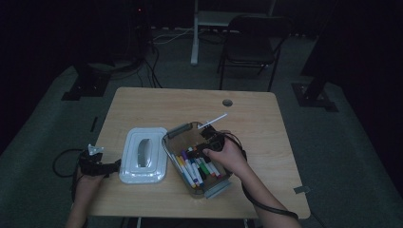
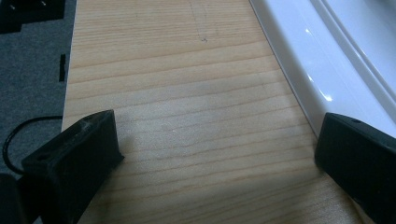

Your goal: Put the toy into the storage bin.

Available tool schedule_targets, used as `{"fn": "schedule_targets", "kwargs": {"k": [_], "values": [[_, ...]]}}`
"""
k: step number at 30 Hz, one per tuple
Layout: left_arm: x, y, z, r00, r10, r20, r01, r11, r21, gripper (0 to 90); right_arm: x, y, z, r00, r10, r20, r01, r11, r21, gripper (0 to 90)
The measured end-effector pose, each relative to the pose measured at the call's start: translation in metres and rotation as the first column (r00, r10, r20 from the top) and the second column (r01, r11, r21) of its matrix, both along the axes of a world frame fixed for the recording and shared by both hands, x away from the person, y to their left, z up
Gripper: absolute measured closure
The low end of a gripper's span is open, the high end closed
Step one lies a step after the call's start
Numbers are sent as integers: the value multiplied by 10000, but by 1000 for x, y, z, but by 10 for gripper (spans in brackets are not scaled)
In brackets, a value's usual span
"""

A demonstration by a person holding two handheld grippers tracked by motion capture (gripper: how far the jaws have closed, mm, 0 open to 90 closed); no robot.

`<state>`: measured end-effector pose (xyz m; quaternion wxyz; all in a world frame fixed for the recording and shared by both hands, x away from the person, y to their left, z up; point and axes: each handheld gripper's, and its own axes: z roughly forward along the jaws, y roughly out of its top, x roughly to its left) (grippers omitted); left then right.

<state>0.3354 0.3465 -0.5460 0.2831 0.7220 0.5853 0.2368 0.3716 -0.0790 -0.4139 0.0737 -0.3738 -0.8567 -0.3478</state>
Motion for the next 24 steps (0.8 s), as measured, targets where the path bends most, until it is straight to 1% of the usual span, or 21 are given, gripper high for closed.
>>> {"fn": "schedule_targets", "kwargs": {"k": [2,3,6,10,12,13,14,15,16,18,19,20,21,22,24], "values": [[0,0,0,10000,-6,-24,6,10000,-1,4,0,-7,6,9995,-69,322,65,9999,131,375],[0,0,0,10000,-5,-15,5,10000,4,4,0,-10,8,9988,-68,476,54,9996,286,351],[0,0,0,10000,-5,-15,5,10000,3,4,1,-22,16,9977,-253,631,212,9976,657,347],[0,0,0,10000,-3,-12,3,10000,3,4,3,-38,25,9941,-572,921,493,9951,859,343],[0,0,0,10000,-6,-12,6,10000,3,4,5,-47,27,9905,-692,1190,589,9944,881,344],[0,0,0,10000,-3,-14,3,10000,3,4,5,-51,28,9893,-834,1200,726,9931,918,344],[0,0,0,10000,-3,-14,3,10000,3,4,5,-51,28,9893,-834,1200,726,9931,918,344],[0,0,0,10000,-3,-14,3,10000,3,4,6,-55,29,9882,-927,1222,808,9918,994,344],[0,0,0,10000,-4,-9,4,10000,2,4,8,-66,30,9824,-1251,1387,1091,9870,1181,328],[0,0,0,10000,0,-1,0,10000,2,5,9,-75,29,9763,-1510,1553,1325,9834,1236,313],[0,0,0,10000,1,-2,-1,10000,3,4,10,-79,27,9724,-1697,1601,1495,9801,1309,308],[0,0,0,10000,1,-2,-1,10000,3,4,10,-79,27,9724,-1697,1601,1495,9801,1309,308],[0,0,0,10000,1,1,-1,10000,2,4,11,-84,26,9688,-1827,1677,1612,9778,1338,308],[0,0,0,10000,2,2,-2,10000,1,4,13,-90,23,9629,-2072,1730,1853,9735,1343,308],[0,0,0,10000,6,1,-6,10000,-7,5,16,-99,18,9546,-2429,1721,2208,9655,1382,309]]}}
